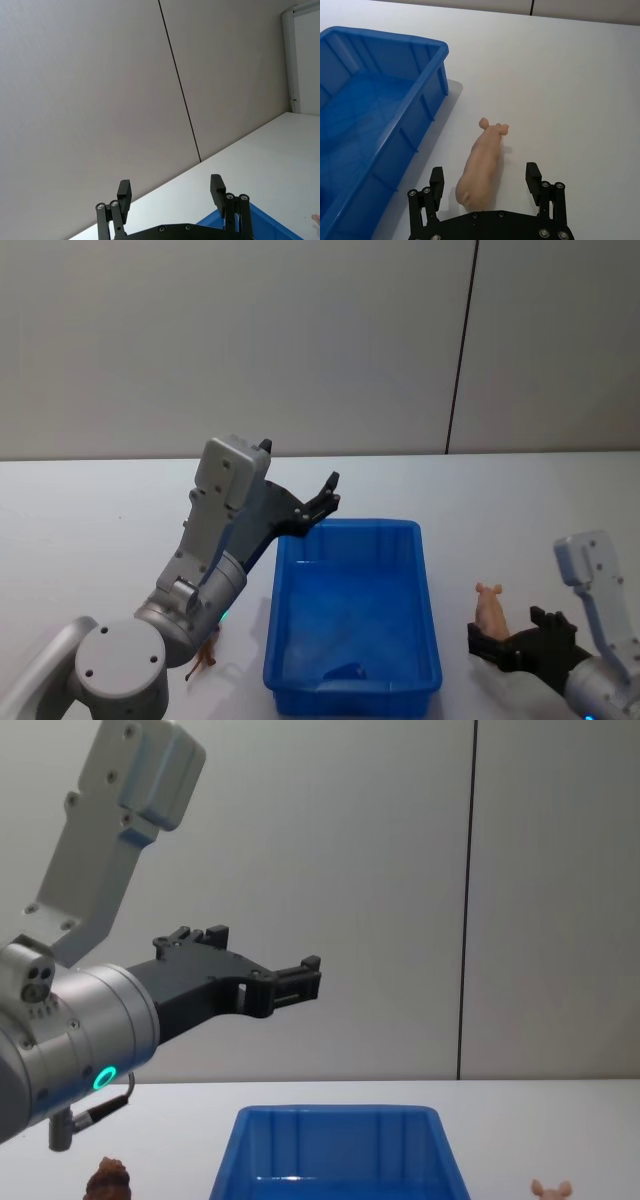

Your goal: Pick up the two dolls from the table and place them into the box.

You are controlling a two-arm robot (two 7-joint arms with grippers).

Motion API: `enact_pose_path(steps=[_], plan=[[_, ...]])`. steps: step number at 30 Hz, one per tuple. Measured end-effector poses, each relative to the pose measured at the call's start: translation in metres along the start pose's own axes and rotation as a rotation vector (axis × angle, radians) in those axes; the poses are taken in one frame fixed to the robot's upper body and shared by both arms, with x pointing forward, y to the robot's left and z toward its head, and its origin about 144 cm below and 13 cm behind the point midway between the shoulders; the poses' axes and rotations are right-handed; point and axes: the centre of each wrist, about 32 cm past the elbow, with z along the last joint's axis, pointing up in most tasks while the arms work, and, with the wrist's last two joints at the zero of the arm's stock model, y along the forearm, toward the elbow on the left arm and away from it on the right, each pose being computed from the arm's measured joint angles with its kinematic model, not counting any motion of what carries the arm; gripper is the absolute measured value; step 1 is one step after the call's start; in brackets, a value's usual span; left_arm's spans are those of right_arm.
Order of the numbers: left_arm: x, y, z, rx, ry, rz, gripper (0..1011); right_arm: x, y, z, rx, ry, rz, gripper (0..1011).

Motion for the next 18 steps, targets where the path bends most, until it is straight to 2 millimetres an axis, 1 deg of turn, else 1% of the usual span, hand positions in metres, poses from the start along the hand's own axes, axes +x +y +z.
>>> enact_pose_path(steps=[7,8,11,12,13,14,15,17,18], plan=[[0.000,0.000,0.000,0.000,0.000,0.000,1000,-0.007,0.014,0.000,-0.007,0.004,-0.012,999],[0.000,0.000,0.000,0.000,0.000,0.000,1000,-0.008,0.015,0.000,-0.007,0.003,-0.012,956],[0.000,0.000,0.000,0.000,0.000,0.000,1000,-0.010,0.019,0.001,-0.008,0.004,-0.015,907],[0.000,0.000,0.000,0.000,0.000,0.000,1000,-0.011,0.020,0.001,-0.009,0.004,-0.016,907],[0.000,0.000,0.000,0.000,0.000,0.000,1000,-0.011,0.020,0.001,-0.009,0.004,-0.016,860],[0.000,0.000,0.000,0.000,0.000,0.000,1000,-0.012,0.022,0.001,-0.009,0.004,-0.017,836],[0.000,0.000,0.000,0.000,0.000,0.000,1000,-0.013,0.023,0.001,-0.009,0.004,-0.019,785],[0.000,0.000,0.000,0.000,0.000,0.000,1000,-0.013,0.024,0.001,-0.009,0.005,-0.020,748],[0.000,0.000,0.000,0.000,0.000,0.000,1000,-0.014,0.025,0.001,-0.010,0.005,-0.021,690]])
